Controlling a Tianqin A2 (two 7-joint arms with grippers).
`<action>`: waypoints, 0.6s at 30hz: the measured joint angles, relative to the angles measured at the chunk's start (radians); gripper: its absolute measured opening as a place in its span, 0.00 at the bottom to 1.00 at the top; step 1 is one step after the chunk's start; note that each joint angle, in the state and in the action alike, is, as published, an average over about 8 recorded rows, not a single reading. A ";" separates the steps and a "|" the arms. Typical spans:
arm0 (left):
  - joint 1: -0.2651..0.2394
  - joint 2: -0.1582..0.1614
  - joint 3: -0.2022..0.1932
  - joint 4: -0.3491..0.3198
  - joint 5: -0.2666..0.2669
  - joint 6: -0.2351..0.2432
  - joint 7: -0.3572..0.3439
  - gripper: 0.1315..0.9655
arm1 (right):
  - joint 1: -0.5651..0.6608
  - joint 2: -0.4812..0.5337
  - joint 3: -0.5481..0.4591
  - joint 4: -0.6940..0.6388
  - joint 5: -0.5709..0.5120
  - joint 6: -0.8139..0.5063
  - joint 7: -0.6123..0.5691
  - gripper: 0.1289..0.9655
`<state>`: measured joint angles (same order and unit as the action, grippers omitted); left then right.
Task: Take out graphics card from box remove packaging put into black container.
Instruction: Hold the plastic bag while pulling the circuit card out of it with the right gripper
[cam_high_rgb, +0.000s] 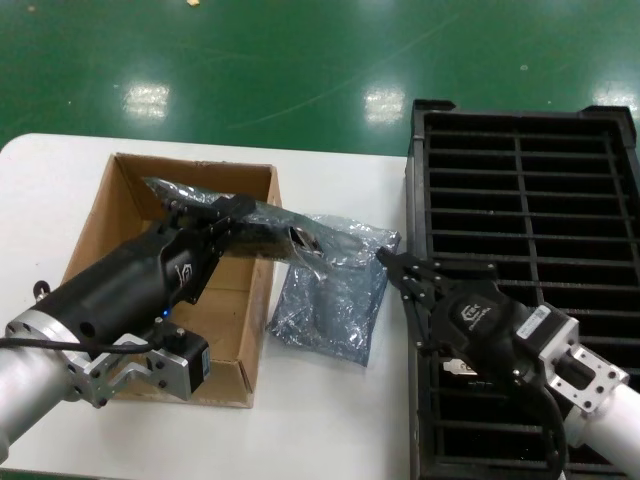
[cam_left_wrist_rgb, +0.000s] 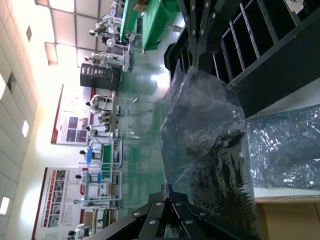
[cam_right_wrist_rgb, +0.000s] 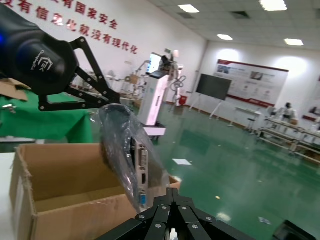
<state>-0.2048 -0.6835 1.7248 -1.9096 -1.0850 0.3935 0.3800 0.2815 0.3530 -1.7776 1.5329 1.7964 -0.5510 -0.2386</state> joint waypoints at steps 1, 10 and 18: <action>0.000 0.000 0.000 0.000 0.000 0.000 0.000 0.01 | 0.012 0.004 -0.009 -0.005 -0.005 -0.003 0.011 0.02; 0.000 0.000 0.000 0.000 0.000 0.000 0.000 0.01 | 0.111 0.016 -0.075 -0.065 -0.036 -0.028 0.083 0.01; 0.000 0.000 0.000 0.000 0.000 0.000 0.000 0.01 | 0.165 -0.004 -0.118 -0.105 -0.058 -0.029 0.123 0.01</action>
<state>-0.2048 -0.6835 1.7248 -1.9096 -1.0850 0.3935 0.3800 0.4461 0.3492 -1.8961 1.4276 1.7382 -0.5797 -0.1154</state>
